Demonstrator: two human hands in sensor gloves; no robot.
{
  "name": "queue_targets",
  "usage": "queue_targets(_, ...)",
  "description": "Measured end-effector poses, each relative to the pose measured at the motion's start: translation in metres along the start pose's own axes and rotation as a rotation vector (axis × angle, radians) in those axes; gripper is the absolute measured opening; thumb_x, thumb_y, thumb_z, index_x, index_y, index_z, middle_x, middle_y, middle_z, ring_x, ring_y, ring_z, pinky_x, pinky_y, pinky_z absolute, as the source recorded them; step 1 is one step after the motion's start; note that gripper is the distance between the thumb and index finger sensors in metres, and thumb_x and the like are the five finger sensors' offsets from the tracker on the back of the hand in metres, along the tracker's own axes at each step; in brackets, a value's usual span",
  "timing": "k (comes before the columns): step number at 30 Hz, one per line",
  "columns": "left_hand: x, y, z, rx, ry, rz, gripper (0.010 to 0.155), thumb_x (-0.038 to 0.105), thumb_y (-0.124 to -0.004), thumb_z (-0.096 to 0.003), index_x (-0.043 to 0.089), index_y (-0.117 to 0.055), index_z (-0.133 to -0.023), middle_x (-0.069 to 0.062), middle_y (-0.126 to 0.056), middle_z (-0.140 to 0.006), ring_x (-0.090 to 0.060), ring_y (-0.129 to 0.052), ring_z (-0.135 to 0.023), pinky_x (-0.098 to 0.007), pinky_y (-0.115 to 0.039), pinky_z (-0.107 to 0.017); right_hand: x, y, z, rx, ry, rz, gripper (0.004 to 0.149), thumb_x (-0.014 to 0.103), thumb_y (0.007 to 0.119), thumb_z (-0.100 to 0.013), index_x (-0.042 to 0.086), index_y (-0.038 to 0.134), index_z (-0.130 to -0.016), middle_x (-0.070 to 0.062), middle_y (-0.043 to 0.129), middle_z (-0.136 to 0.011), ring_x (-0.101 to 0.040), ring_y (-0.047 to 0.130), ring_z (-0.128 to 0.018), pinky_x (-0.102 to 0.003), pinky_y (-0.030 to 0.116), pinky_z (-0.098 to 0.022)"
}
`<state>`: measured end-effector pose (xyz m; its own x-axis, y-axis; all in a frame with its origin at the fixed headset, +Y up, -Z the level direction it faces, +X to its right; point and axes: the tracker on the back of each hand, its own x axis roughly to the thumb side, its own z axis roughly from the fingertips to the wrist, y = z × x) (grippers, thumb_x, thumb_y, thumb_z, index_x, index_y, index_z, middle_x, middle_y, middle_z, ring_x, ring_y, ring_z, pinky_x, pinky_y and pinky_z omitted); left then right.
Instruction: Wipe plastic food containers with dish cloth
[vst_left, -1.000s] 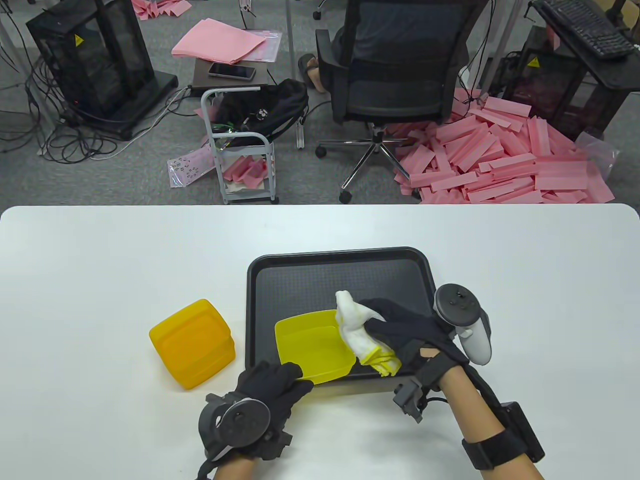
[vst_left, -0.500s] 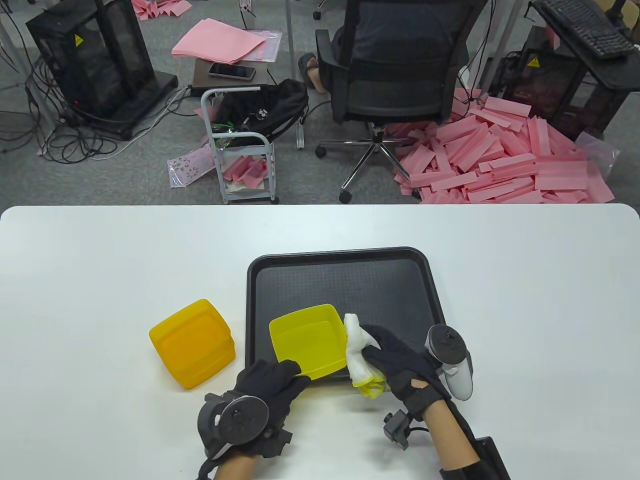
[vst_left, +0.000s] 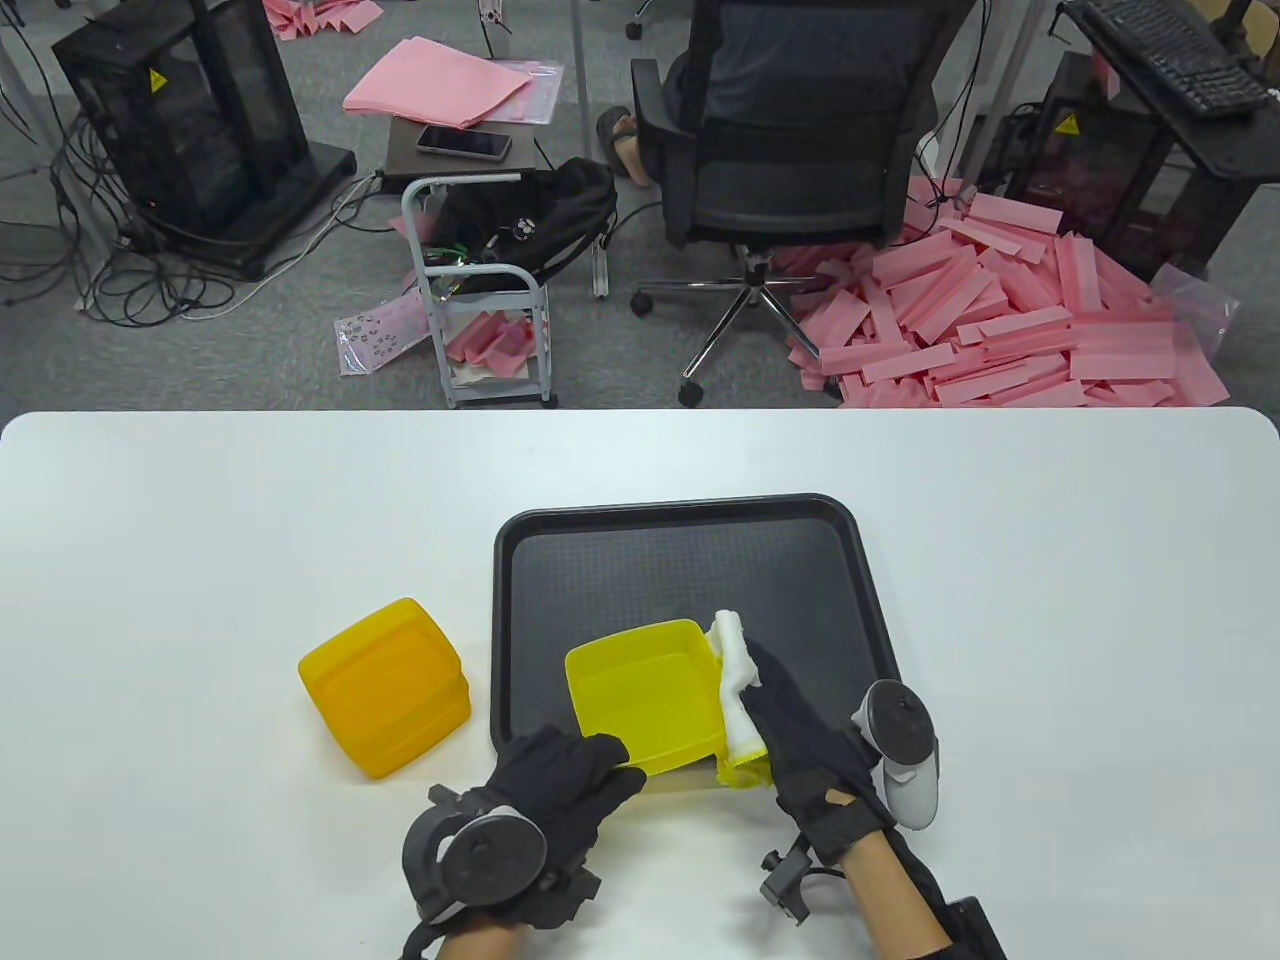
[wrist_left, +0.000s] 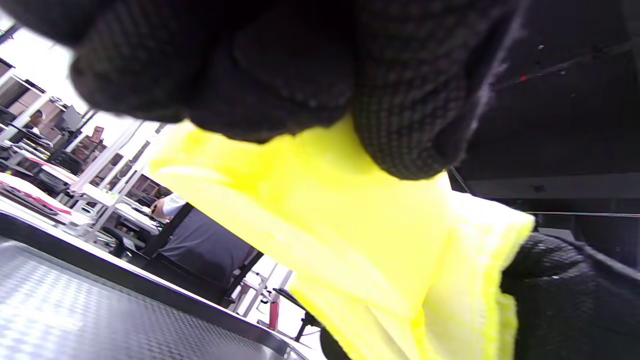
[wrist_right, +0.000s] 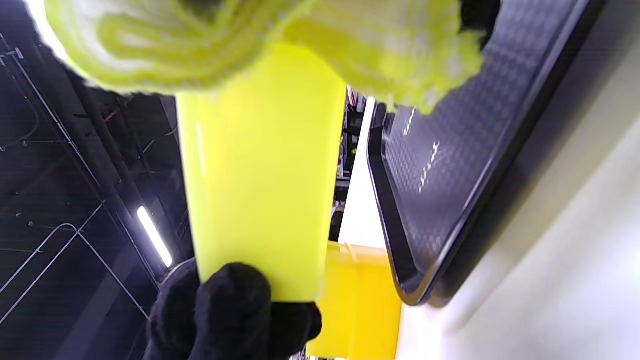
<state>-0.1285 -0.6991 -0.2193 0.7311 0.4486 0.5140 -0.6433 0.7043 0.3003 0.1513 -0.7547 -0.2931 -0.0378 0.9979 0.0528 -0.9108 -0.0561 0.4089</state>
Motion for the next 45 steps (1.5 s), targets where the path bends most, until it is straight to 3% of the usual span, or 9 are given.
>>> queue_targets(2,0.001,-0.001,0.000,-0.010,-0.022,0.027,0.042,0.053,-0.092,-0.0358,0.025,-0.099,-0.066,0.002,-0.103,-0.034,-0.022,-0.102,-0.033,-0.041,-0.089,-0.029,0.001,-0.002,0.000,-0.014,-0.019,0.022,0.064,0.054,0.043,-0.065,0.029,0.016,-0.117,-0.020,0.039,-0.119,-0.048,0.060,-0.096,-0.058,0.067,-0.066)
queue_targets(5,0.004,-0.001,0.000,-0.013,-0.047,0.043,0.042,0.052,-0.092,-0.0359,0.024,-0.099,-0.066,0.002,-0.102,-0.034,-0.022,-0.102,-0.033,-0.041,-0.088,-0.029,0.000,-0.005,0.000,-0.033,-0.038,0.031,0.062,0.058,0.042,-0.064,0.036,0.022,-0.118,-0.019,0.039,-0.119,-0.047,0.061,-0.096,-0.058,0.068,-0.066)
queue_targets(17,0.011,-0.003,0.000,-0.049,-0.143,0.158,0.041,0.052,-0.092,-0.0361,0.024,-0.099,-0.066,0.001,-0.102,-0.034,-0.023,-0.101,-0.034,-0.042,-0.088,-0.030,-0.009,-0.019,-0.002,-0.017,-0.029,-0.157,0.058,0.063,0.045,-0.065,0.037,0.043,-0.117,-0.015,0.050,-0.118,-0.045,0.069,-0.091,-0.054,0.073,-0.063)
queue_targets(23,0.014,-0.003,0.000,-0.076,-0.183,0.237,0.041,0.052,-0.091,-0.0366,0.024,-0.098,-0.067,0.001,-0.102,-0.035,-0.023,-0.101,-0.035,-0.042,-0.087,-0.031,-0.010,-0.025,-0.003,0.066,-0.037,-0.290,0.056,0.062,0.049,-0.065,0.034,0.059,-0.112,-0.014,0.061,-0.114,-0.045,0.074,-0.087,-0.054,0.076,-0.059)
queue_targets(32,0.022,-0.001,0.001,-0.122,-0.234,0.349,0.041,0.051,-0.090,-0.0373,0.024,-0.098,-0.067,0.001,-0.101,-0.036,-0.024,-0.101,-0.036,-0.043,-0.087,-0.031,-0.016,-0.027,-0.005,0.309,-0.012,-0.478,0.056,0.062,0.052,-0.066,0.030,0.064,-0.110,-0.014,0.063,-0.114,-0.048,0.075,-0.087,-0.054,0.076,-0.059)
queue_targets(39,0.032,-0.001,0.000,-0.157,-0.277,0.437,0.041,0.052,-0.088,-0.0382,0.026,-0.097,-0.069,0.001,-0.102,-0.039,-0.024,-0.101,-0.038,-0.042,-0.087,-0.033,-0.016,-0.016,-0.003,0.447,0.005,-0.563,0.056,0.061,0.056,-0.065,0.029,0.065,-0.111,-0.015,0.062,-0.116,-0.049,0.074,-0.087,-0.054,0.077,-0.059)
queue_targets(45,0.033,-0.004,0.001,-0.182,-0.273,0.534,0.041,0.051,-0.088,-0.0388,0.027,-0.097,-0.071,-0.001,-0.103,-0.044,-0.026,-0.101,-0.042,-0.043,-0.087,-0.034,-0.017,0.006,-0.006,0.536,0.011,-0.661,0.057,0.061,0.052,-0.065,0.031,0.060,-0.113,-0.016,0.063,-0.115,-0.047,0.076,-0.086,-0.052,0.077,-0.058)
